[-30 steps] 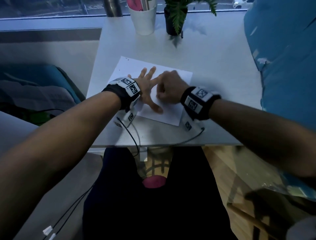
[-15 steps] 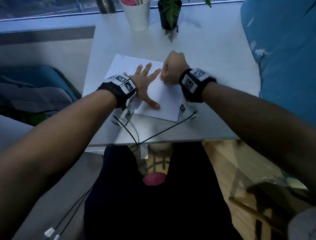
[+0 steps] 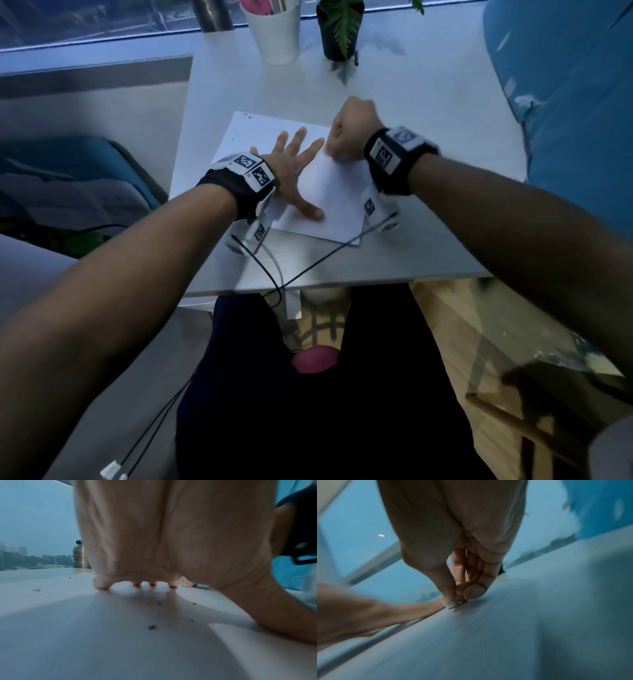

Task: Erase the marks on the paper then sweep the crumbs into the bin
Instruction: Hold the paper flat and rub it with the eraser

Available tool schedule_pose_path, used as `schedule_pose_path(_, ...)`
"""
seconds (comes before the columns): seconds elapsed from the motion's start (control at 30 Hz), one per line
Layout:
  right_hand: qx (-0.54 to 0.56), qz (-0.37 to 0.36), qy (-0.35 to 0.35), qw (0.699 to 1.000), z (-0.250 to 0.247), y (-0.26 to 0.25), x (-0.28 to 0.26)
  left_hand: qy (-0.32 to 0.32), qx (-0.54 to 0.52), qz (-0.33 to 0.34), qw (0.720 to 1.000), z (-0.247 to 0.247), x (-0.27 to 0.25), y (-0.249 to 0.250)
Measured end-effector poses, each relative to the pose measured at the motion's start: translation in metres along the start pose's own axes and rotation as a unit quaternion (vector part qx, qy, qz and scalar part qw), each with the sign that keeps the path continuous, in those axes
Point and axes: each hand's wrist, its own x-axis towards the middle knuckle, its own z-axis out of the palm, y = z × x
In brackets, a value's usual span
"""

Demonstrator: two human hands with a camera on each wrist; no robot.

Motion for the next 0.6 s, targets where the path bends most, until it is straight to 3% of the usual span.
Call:
schedule_pose_path(0.07, -0.034, -0.034, 0.03, 0.998, 0.008, 0.002, 0.0, 0.003, -0.005, 0.002, 1.0, 0.0, 0.0, 0.0)
schedule_pose_path(0.17, -0.07, -0.161, -0.073, 0.982, 0.027, -0.014, -0.036, 0.002, -0.009, 0.002, 1.0, 0.0, -0.001, -0.002)
schedule_pose_path(0.2, -0.066, -0.155, -0.106, 0.98, 0.023, -0.011, -0.043, 0.002, -0.01, 0.001, 1.0, 0.0, -0.002, -0.001)
schedule_pose_path(0.3, -0.003, -0.038, -0.022, 0.999, 0.001, 0.012, -0.006, -0.004, -0.004, 0.0, 1.0, -0.002, -0.004, 0.002)
schedule_pose_path(0.37, -0.034, -0.064, 0.009, 0.997, 0.006, 0.009, -0.01, -0.002, -0.005, 0.001, 1.0, -0.002, -0.004, 0.002)
schedule_pose_path(0.47, -0.089, -0.169, -0.081, 0.978, 0.035, -0.005, -0.033, 0.0, -0.009, -0.001, 1.0, -0.002, -0.005, 0.001)
schedule_pose_path(0.53, -0.046, -0.125, -0.049, 0.99, 0.019, 0.006, -0.028, -0.005, -0.004, -0.002, 1.0, -0.002, -0.006, 0.002)
schedule_pose_path(0.6, -0.007, -0.077, 0.026, 0.997, 0.001, 0.019, -0.005, -0.008, 0.0, -0.001, 1.0, -0.004, -0.005, 0.003)
